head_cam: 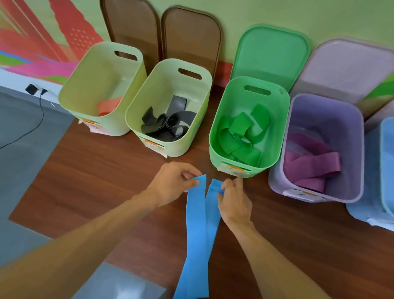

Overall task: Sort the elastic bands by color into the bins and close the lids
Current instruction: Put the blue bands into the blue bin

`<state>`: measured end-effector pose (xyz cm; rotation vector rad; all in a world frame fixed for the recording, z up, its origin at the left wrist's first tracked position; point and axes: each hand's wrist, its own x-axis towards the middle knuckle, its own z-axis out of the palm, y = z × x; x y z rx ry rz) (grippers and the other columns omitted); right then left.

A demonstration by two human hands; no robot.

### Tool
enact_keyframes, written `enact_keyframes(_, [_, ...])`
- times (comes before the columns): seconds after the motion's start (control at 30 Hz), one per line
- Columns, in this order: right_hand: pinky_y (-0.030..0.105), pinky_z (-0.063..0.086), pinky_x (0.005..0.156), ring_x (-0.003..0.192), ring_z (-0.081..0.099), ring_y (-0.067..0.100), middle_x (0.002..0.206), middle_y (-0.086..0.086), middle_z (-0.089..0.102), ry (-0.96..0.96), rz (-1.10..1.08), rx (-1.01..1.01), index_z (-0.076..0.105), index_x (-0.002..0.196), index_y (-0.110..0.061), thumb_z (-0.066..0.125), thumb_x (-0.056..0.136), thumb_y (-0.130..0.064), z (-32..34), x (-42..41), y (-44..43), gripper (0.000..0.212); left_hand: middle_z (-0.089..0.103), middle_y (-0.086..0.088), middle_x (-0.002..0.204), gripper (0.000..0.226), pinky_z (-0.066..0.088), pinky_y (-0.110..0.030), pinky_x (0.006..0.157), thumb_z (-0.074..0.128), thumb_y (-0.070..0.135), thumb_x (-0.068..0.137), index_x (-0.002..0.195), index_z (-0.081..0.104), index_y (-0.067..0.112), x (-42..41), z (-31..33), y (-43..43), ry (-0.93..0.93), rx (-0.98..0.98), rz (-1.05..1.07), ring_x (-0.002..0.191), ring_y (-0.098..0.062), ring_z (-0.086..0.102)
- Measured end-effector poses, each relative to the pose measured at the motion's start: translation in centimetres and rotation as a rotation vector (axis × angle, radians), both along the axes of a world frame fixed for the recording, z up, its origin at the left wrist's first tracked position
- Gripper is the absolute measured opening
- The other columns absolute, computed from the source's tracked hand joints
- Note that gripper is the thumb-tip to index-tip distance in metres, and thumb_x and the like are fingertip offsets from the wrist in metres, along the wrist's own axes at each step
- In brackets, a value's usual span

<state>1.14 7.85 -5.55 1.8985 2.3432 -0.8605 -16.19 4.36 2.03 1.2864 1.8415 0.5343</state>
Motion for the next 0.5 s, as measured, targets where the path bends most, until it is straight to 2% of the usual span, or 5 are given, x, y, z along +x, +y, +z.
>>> enact_keyframes(0.07, [0.04, 0.05, 0.073, 0.092, 0.061, 0.03, 0.119, 0.005, 0.043, 0.013, -0.025, 0.014, 0.052, 0.104, -0.013, 0.057, 0.093, -0.023, -0.1, -0.2, -0.1, 0.015, 0.067, 0.0, 0.084, 0.012, 0.053, -0.021, 0.067, 0.065, 0.015, 0.087, 0.096, 0.07, 0.019, -0.1, 0.1, -0.1, 0.015, 0.026, -0.008, 0.069, -0.009, 0.06])
enact_keyframes(0.2, [0.04, 0.048, 0.069, 0.087, 0.06, 0.03, 0.111, 0.004, 0.047, 0.091, -0.058, 0.073, 0.053, 0.097, -0.012, 0.051, 0.096, -0.022, 0.4, 0.3, -0.5, 0.01, 0.061, -0.001, 0.079, 0.007, 0.047, -0.017, 0.056, 0.06, 0.011, 0.089, 0.093, 0.064, 0.015, 0.4, 0.4, -0.3, -0.028, 0.026, -0.032, 0.061, -0.01, 0.055])
enact_keyframes(0.3, [0.034, 0.043, 0.069, 0.088, 0.057, 0.026, 0.101, 0.001, 0.055, 0.164, -0.059, 0.066, 0.053, 0.091, -0.015, 0.052, 0.093, -0.02, 1.6, 2.0, -0.6, 0.006, 0.06, -0.004, 0.076, 0.003, 0.05, -0.024, 0.055, 0.057, 0.013, 0.091, 0.093, 0.059, 0.012, 1.6, 0.7, -0.2, -0.09, -0.024, -0.065, 0.057, -0.017, 0.057])
enact_keyframes(0.4, [0.034, 0.048, 0.072, 0.086, 0.059, 0.02, 0.089, -0.005, 0.063, 0.227, -0.047, 0.018, 0.056, 0.087, -0.019, 0.058, 0.089, -0.018, 2.7, 5.3, -0.1, 0.003, 0.055, -0.003, 0.075, 0.004, 0.052, -0.034, 0.058, 0.052, 0.011, 0.093, 0.094, 0.055, 0.014, 3.2, 0.9, 0.4, -0.114, -0.075, -0.223, 0.057, -0.021, 0.056])
enact_keyframes(0.5, [0.037, 0.052, 0.078, 0.088, 0.063, 0.018, 0.09, -0.004, 0.068, 0.234, -0.034, -0.011, 0.063, 0.094, -0.019, 0.063, 0.086, -0.014, 3.3, 9.2, 0.4, 0.009, 0.051, -0.003, 0.07, 0.004, 0.048, -0.027, 0.053, 0.052, 0.011, 0.094, 0.094, 0.054, 0.014, 5.4, 1.4, 1.1, -0.095, -0.054, -0.325, 0.05, -0.017, 0.052])
